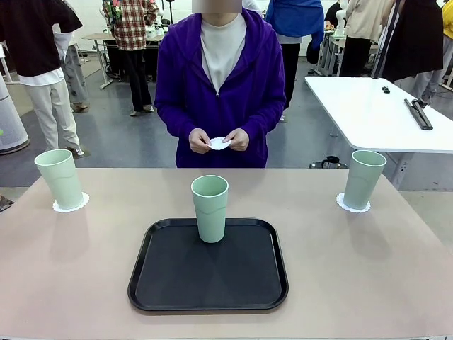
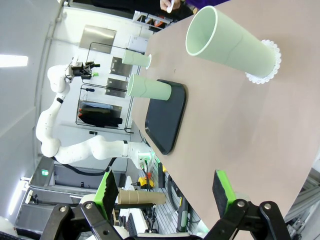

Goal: Place coasters on the table and set cups on them.
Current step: Take one Reusable plastic cup from the Flat Tray and place it on a coaster set by the human.

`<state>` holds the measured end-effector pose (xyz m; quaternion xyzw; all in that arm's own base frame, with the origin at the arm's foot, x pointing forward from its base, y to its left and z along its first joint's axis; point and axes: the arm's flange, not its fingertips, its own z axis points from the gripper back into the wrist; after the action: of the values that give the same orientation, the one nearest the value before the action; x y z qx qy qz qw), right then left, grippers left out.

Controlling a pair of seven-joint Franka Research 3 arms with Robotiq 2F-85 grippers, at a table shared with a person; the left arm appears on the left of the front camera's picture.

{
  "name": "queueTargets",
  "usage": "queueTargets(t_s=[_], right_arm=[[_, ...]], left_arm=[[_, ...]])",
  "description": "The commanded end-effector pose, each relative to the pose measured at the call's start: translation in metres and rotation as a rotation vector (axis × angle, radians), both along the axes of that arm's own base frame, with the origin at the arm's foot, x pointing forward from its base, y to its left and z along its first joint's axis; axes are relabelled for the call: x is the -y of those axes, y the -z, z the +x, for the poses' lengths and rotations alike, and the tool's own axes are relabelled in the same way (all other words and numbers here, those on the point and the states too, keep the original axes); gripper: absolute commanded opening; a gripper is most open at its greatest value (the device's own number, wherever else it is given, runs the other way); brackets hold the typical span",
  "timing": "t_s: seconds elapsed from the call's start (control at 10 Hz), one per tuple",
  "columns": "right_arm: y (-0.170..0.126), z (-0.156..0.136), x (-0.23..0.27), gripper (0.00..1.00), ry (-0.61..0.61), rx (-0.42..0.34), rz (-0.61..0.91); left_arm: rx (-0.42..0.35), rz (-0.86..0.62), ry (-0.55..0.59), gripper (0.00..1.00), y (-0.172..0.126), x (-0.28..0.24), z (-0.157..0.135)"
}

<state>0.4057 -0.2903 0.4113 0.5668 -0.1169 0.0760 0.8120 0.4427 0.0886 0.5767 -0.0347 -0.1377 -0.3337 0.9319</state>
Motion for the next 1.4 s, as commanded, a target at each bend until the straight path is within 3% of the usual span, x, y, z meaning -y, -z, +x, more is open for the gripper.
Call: queueTargets(t_s=[0.0,0.2,0.4,0.5,1.3], right_arm=[[-0.001,0.0,0.001,1.0,0.003,-0.003,-0.005],[-0.001,0.0,0.001,1.0,0.003,-0.003,-0.005],[-0.001,0.0,0.001,1.0,0.003,-0.003,-0.005],[-0.001,0.0,0.001,1.0,0.003,-0.003,-0.005],[-0.001,0.0,0.001,1.0,0.003,-0.003,-0.005]], left_arm=[[0.001,0.118,-0.096,1.0,0.032,0.026,0.009],[-0.02,0.16,-0.107,1.0,0.051,0.043,0.017],[-0.053,0.106,-0.07,1.0,0.063,0.033,0.013],[-0.023,0.141,-0.083,1.0,0.056,0.046,0.018],[-0.023,0.141,-0.083,1.0,0.056,0.046,0.018]])
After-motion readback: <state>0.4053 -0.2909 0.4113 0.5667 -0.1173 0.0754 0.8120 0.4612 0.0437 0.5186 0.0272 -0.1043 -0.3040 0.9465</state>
